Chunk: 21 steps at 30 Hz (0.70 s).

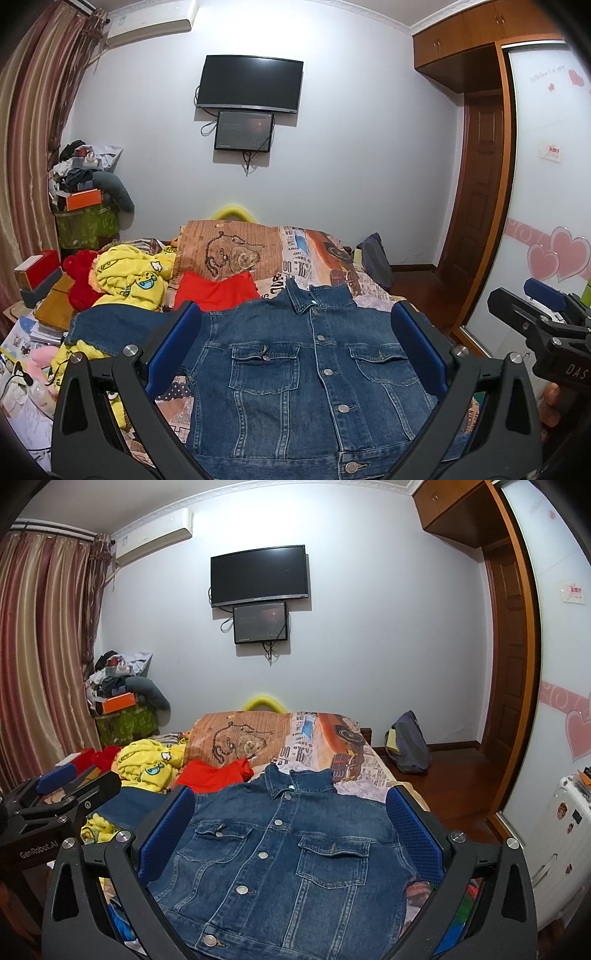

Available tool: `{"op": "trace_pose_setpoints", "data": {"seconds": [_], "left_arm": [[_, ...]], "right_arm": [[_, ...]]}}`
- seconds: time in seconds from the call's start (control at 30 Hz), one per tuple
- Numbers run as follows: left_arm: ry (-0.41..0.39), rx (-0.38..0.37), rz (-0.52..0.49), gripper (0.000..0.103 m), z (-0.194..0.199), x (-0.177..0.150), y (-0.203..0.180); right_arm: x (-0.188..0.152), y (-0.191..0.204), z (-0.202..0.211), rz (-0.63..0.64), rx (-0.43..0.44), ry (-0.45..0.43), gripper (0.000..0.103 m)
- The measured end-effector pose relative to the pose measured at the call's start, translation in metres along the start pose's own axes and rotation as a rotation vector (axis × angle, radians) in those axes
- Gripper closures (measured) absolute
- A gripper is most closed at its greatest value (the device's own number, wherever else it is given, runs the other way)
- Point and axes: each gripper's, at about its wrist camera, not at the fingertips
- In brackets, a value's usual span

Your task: Fold large clothes

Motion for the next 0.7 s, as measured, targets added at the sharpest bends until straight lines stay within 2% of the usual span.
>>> {"op": "trace_pose_setpoints", "data": {"seconds": [0.5, 0.7], "left_arm": [[0.024, 0.024, -0.010, 0.000, -0.026, -0.001, 0.011], [0.015, 0.087, -0.018, 0.000, -0.050, 0.002, 0.030]], "right_arm": [[-0.003, -0.002, -0.027, -0.012, 0.006, 0.064, 0.000], [0.001, 0.001, -0.056, 0.006, 0.019, 0.102, 0.000]]}}
Point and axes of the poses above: each gripper's, at about its wrist camera, not at the fingertips, and z roughly against the way its jaws point, y to its left, x to its top, and after that the axes turned 8 degrees about z, right-handed
